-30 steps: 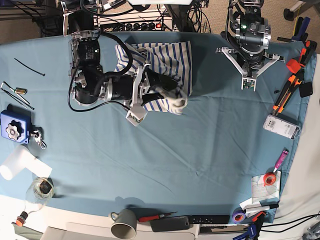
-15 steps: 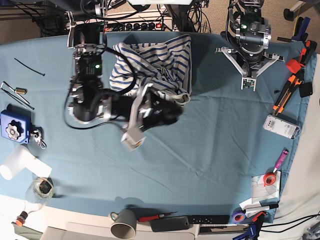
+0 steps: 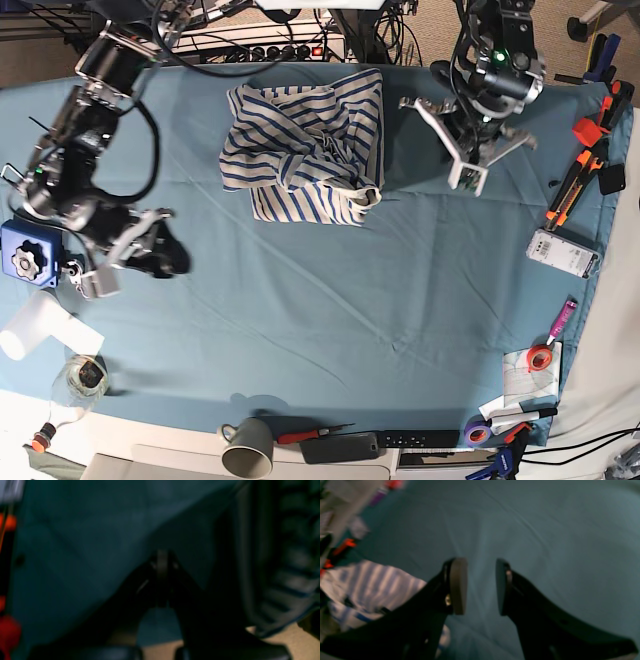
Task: Fold the T-shirt properly
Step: 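Fold the held end over the bundle toward the left gripper and release, then grasp the folded bundle's edge with the left gripper and tuck it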
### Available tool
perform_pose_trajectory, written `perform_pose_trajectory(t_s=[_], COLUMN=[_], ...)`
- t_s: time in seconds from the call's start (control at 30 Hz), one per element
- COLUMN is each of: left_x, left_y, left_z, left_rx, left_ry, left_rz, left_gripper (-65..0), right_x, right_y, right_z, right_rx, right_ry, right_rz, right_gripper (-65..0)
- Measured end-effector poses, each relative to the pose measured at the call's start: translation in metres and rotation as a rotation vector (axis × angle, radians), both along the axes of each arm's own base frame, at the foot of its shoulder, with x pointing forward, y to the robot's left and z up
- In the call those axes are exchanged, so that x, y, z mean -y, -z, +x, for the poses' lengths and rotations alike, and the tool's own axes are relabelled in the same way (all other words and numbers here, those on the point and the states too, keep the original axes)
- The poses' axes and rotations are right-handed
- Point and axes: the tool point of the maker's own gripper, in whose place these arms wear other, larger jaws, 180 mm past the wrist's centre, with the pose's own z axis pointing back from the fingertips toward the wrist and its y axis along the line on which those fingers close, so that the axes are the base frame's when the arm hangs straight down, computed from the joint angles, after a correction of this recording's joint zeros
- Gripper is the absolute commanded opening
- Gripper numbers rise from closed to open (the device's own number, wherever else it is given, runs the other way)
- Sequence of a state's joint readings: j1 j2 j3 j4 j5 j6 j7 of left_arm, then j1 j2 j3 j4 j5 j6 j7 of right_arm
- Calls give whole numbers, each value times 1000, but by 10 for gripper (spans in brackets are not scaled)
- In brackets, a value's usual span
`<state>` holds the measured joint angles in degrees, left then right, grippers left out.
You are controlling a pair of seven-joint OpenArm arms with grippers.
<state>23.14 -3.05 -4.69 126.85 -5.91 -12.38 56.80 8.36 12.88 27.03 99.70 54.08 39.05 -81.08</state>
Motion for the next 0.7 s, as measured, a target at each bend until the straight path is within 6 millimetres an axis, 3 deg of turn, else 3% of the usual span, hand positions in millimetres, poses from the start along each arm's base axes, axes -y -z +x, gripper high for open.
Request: perform_pose_trajectory(t_s=[0.2, 0.37, 0.7], left_x=[31, 61, 86], left_y=[-26, -52, -95], left_z=[16, 22, 38], left_rx=[107, 189, 345], left_ry=[130, 255, 424], left_rz=[-129, -263, -354], left_gripper=[-650, -650, -650], right_x=[55, 66, 85], right_y=[21, 35, 53], right_z=[-25, -42, -55], right_rx=[-102, -167, -245], right_ry=[133, 153, 206], right_rz=[-108, -131, -238], right_gripper=[-453, -453, -453])
